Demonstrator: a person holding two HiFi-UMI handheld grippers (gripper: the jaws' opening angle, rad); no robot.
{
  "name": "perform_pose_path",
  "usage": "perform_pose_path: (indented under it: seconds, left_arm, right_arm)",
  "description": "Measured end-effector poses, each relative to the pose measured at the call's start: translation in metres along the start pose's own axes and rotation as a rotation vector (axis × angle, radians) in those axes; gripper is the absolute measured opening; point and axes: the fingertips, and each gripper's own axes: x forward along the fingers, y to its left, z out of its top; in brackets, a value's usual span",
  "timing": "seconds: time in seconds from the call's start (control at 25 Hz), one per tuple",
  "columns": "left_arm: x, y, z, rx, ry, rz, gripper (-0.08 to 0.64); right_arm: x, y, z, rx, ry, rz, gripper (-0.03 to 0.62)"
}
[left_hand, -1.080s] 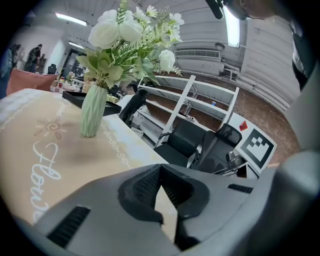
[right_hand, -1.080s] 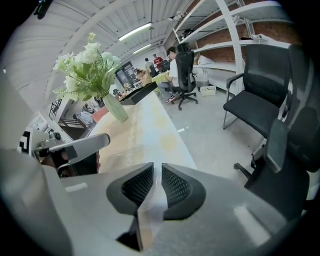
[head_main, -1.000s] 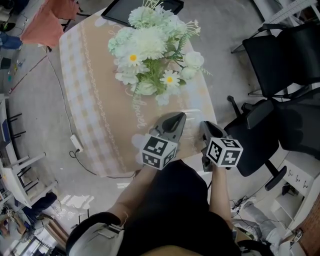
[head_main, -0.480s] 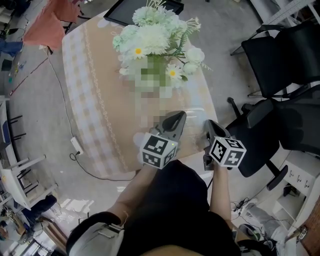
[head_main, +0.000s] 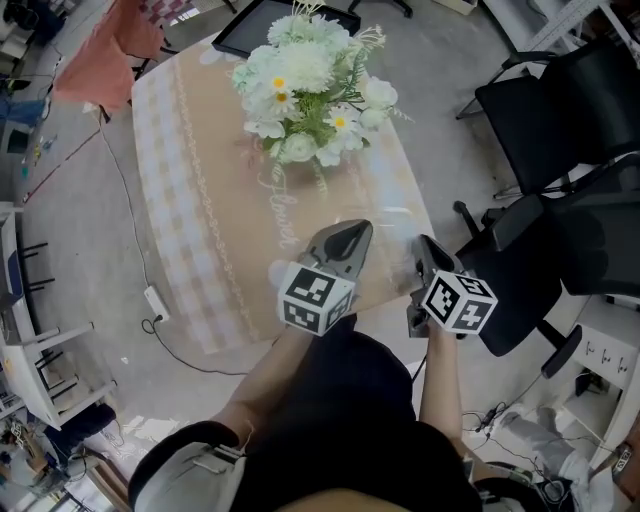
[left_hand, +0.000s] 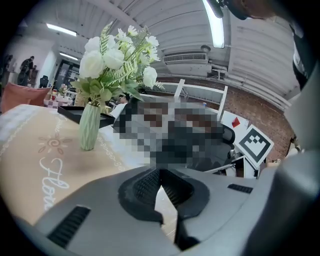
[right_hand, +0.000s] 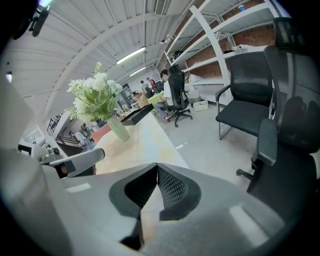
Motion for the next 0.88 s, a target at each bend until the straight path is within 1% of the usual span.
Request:
perform_pose_path:
  seconds: [0.4,0.88]
  left_arm:
    - [-0.032,-0.021,0.004,0.061,-0.051,-0.020,0.006]
    - [-0.089,-0.035,-0.007,0.118,-0.096,-0.003,0.006]
  right_arm:
    - [-0.039,0.003,-0.002,0.037,-0.127,-0.017,0.006]
    - [-0.086,0.019,-0.026,0.054,-0.255,-0.034,0.006]
